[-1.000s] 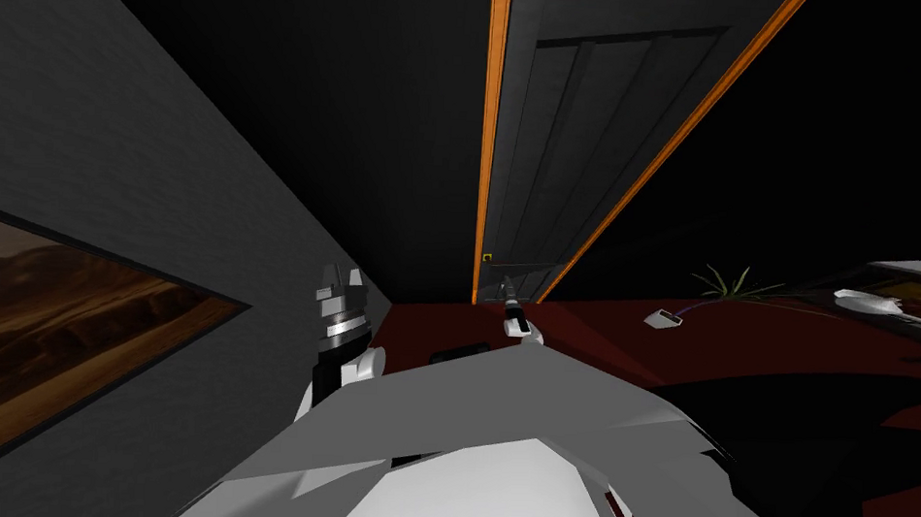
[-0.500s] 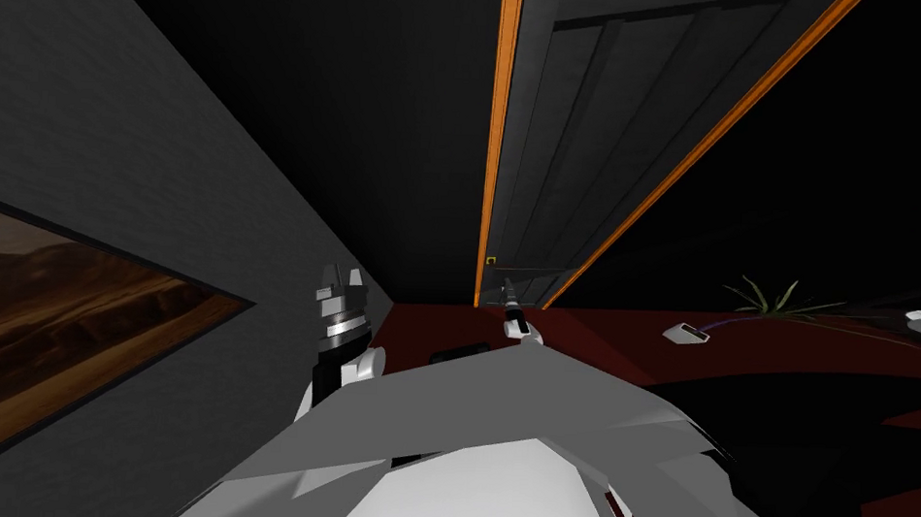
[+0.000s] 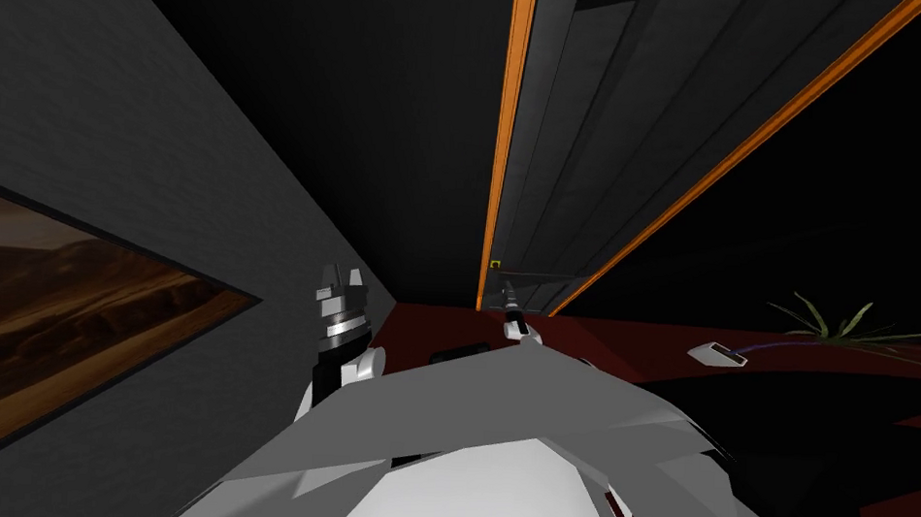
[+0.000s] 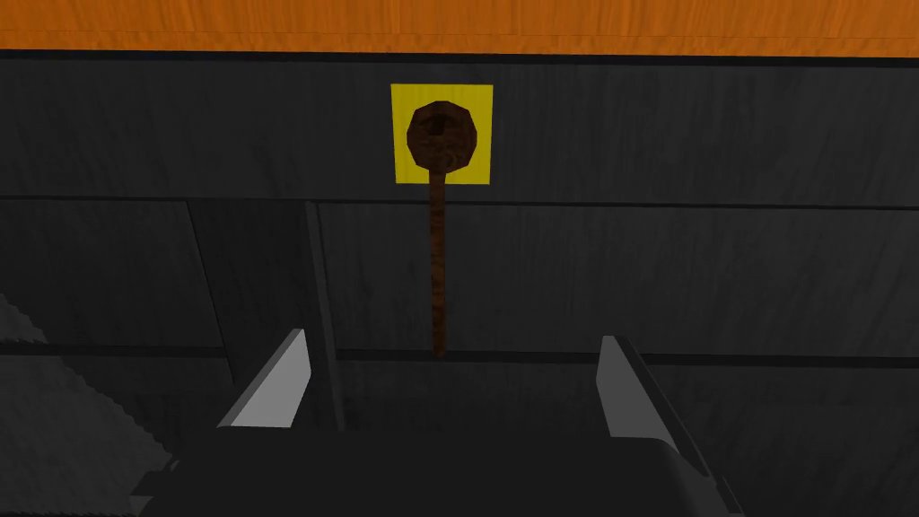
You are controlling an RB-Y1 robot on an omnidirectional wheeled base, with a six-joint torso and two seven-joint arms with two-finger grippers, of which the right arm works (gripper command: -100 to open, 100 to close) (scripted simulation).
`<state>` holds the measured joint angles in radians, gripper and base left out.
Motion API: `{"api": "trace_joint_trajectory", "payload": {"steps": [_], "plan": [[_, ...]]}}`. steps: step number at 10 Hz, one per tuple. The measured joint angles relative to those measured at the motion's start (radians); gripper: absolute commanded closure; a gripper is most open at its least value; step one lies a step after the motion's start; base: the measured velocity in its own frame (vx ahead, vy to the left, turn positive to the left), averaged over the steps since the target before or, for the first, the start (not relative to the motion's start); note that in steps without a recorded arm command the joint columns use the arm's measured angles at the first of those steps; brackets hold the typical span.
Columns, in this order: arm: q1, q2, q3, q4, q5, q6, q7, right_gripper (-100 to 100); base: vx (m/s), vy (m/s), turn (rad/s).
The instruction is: Pull the door open
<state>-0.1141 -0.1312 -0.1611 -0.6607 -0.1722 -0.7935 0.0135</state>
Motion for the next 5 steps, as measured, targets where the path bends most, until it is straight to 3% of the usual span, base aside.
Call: {"api": "trace_joint_trajectory", "payload": {"steps": [2,3,5], "plan": [[-0.010,-0.001,-0.003,0.027,-0.003,-0.008,-0.002,-100,0.069,-0.022,0.068],[0.008,-0.006,-0.006,0.010,-0.005,-0.004,-0.006,-100,0.201,-0.004,0.156],[-0.001,-0.048,-0.014,0.064,-0.014,-0.032,-0.042,-100,0.199,0.034,0.098]]}}
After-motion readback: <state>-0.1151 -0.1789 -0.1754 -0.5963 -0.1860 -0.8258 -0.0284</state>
